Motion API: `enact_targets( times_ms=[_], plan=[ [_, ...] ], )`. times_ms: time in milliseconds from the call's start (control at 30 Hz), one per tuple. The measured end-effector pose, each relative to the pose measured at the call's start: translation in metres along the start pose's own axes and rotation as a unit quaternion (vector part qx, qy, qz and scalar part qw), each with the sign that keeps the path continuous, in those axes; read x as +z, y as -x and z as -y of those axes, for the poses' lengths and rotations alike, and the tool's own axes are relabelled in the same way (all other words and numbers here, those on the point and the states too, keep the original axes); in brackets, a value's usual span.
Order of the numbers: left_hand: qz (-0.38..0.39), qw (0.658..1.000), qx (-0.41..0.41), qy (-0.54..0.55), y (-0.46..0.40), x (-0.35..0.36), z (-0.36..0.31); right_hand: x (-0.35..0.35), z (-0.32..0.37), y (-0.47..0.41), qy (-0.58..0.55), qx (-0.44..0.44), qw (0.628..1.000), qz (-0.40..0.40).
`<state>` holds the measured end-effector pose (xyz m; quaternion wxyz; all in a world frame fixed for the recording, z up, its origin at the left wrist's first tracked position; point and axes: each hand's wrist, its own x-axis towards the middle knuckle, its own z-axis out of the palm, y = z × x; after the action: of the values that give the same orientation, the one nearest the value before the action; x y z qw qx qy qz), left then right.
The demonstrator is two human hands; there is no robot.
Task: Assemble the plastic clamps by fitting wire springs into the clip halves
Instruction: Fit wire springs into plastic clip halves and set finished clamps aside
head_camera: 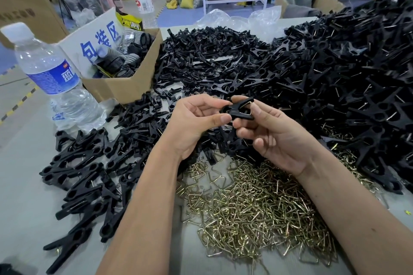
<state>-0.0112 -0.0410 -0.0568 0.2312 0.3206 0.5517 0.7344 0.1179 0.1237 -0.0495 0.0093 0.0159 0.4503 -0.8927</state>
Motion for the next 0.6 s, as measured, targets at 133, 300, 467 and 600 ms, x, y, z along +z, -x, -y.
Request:
enact_targets(
  times_ms=[133, 300, 467, 600],
  plan=[
    [0.004, 1.0, 0.015, -0.007, 0.0015, -0.0018, -0.0001, -0.0027, 0.001, -0.0002, -0.008, 0.016, 1.0, 0.017],
    [0.015, 0.999, 0.041, 0.005, 0.0016, -0.0008, -0.003, -0.0067, 0.0, -0.0011, -0.056, 0.021, 0.997, 0.041],
    [0.034, 0.997, 0.069, -0.027, 0.0013, 0.0016, -0.0048, -0.0068, 0.0001, -0.0023, -0.103, 0.04, 0.993, 0.045],
    [0.028, 0.994, 0.079, -0.067, 0.0009, 0.0005, -0.0051, -0.0058, 0.0011, -0.0029, -0.121, 0.049, 0.991, 0.037]
  ],
)
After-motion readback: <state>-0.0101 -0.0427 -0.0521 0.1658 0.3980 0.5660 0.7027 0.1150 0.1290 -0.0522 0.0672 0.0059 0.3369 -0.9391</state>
